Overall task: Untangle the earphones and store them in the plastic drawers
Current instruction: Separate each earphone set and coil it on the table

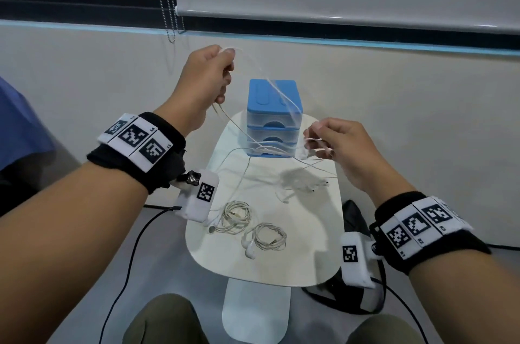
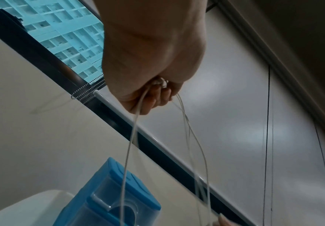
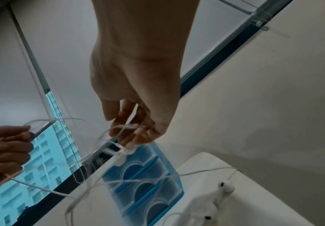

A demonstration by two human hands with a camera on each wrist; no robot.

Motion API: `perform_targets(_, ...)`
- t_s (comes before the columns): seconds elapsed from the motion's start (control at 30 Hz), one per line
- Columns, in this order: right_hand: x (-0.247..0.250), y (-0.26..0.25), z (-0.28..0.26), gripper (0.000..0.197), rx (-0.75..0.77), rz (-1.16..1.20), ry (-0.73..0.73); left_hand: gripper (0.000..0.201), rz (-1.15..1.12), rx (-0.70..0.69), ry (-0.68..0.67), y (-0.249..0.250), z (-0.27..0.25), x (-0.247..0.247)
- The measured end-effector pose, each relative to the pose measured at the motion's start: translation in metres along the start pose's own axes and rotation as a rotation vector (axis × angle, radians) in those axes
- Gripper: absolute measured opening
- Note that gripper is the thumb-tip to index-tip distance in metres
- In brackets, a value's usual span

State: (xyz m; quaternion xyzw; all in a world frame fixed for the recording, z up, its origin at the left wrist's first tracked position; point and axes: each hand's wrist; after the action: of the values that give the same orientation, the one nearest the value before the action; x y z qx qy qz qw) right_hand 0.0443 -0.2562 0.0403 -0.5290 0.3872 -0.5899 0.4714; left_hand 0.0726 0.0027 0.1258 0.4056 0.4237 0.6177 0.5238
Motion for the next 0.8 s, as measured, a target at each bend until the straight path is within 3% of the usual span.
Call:
perform_targets(0.1, 0.003, 0.015, 0.006, 0.024, -0.068, -0.071, -0.005, 0.033, -0.033, -0.006, -0.033, 0.004, -0.002, 0.002)
perform_targets(0.17, 0.001, 0.031, 0.012, 0.039, -0.083, -0.396, -0.071, 0.033, -0.017, -0.040, -0.090, 0.008, -0.005, 0.000)
perform_targets(0.23, -0.007, 0.047, 0.012, 0.055, -0.153, -0.728, -0.281, 0.035, -0.020, -0.075, -0.137, 0.012, -0.007, -0.002)
perform_targets(0.3, -0.018, 0.058, 0.010, 0.049, -0.172, -0.916, -0.405, 0.034, -0.022, -0.099, -0.155, 0.014, -0.008, -0.001)
perform_targets(0.33, -0.019, 0.058, 0.010, 0.036, -0.157, -0.952, -0.383, 0.032, -0.009, -0.111, -0.153, 0.014, -0.007, 0.000)
perform_targets(0.4, -0.014, 0.045, 0.011, 0.012, -0.108, -0.885, -0.274, 0.028, 0.047, -0.123, -0.156, 0.010, -0.005, 0.004)
perform_targets(0.57, 0.016, -0.032, -0.010, 0.032, 0.045, -0.212, -0.162, 0.021, 0.304, -0.018, -0.369, -0.024, -0.001, 0.001)
perform_targets(0.67, 0.025, -0.069, -0.025, 0.033, 0.161, -0.019, -0.108, 0.012, 0.642, 0.059, -0.519, -0.040, -0.007, -0.011)
perform_targets(0.73, 0.028, -0.084, -0.032, 0.032, 0.210, 0.006, -0.054, 0.025, 0.801, 0.152, -0.628, -0.044, -0.011, -0.019)
perform_targets(0.8, 0.029, -0.095, -0.037, 0.032, 0.234, 0.012, -0.020, 0.045, 0.762, 0.197, -0.777, -0.041, -0.017, -0.025)
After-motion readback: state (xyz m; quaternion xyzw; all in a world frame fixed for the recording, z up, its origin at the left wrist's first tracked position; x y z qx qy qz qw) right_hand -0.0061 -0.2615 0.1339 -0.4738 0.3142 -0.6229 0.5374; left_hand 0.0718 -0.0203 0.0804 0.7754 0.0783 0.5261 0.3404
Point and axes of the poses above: each hand's wrist, its own z-axis towards the middle knuckle, its own x-axis out of the back of the hand, y = z × x, and after that the axes turned 7 degrees about -z, right-handed
